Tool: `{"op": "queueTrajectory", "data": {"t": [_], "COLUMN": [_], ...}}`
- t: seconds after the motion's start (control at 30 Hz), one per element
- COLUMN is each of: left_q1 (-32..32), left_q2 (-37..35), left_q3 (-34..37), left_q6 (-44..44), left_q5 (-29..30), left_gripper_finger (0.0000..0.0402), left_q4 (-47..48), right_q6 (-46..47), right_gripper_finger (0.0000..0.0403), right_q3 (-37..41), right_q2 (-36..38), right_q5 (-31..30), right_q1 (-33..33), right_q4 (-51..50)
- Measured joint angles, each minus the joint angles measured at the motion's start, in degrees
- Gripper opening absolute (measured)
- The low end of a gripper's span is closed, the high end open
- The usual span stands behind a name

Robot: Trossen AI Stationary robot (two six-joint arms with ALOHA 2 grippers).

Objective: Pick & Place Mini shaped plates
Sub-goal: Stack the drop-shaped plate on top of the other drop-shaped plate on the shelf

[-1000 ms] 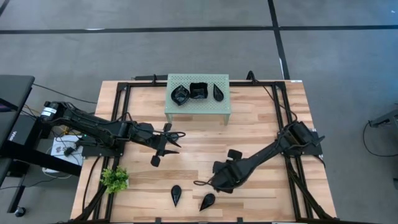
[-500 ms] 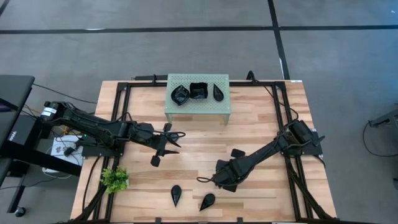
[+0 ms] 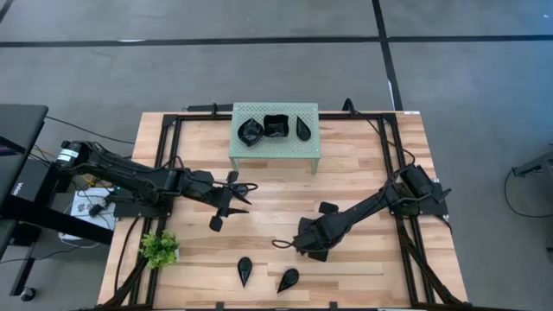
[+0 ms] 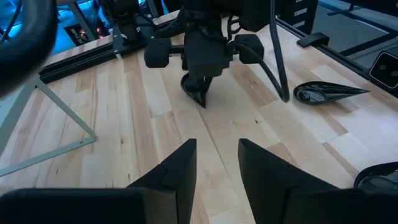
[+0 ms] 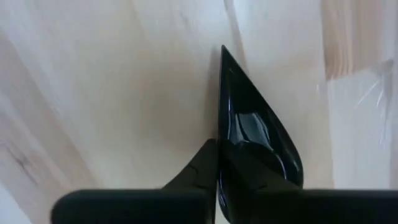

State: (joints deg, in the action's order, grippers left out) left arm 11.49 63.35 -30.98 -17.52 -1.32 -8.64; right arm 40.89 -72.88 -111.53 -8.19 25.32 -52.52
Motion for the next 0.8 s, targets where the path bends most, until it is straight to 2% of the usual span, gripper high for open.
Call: {"op": "queueTrajectory", "data": {"t": [0.2,0.4,0.63,0.7,0.8], "left_q1": [0.0,0.0,0.0,0.0,0.0], "left_q2": [0.0,0.0,0.0,0.0,0.0], "left_q3": [0.0,0.0,0.0,0.0,0.0], "left_q6": [0.0,0.0,0.0,0.0,0.0], "left_q5": [0.0,0.0,0.0,0.0,0.0], "left_gripper_finger": [0.012,0.012,0.012,0.012,0.012], "left_q4": [0.0,0.0,-0.2,-0.3,-0.4], "right_q6": [0.7,7.3,9.1,8.6,7.8], "right_gripper_finger": [0.001,0.0008,0.0005,0.0006,0.0007], "right_q3": [-5.1,-15.0,-32.9,-38.5,-44.9], "right_q2": [-0.3,-0.3,-0.3,-0.2,-0.1], "right_q5": [-1.3,-12.8,-31.9,-34.9,-35.5], "right_q1": [0.1,-1.6,-7.0,-9.8,-15.5], "right_q4": [0.3,-6.6,-25.8,-31.0,-34.0]}}
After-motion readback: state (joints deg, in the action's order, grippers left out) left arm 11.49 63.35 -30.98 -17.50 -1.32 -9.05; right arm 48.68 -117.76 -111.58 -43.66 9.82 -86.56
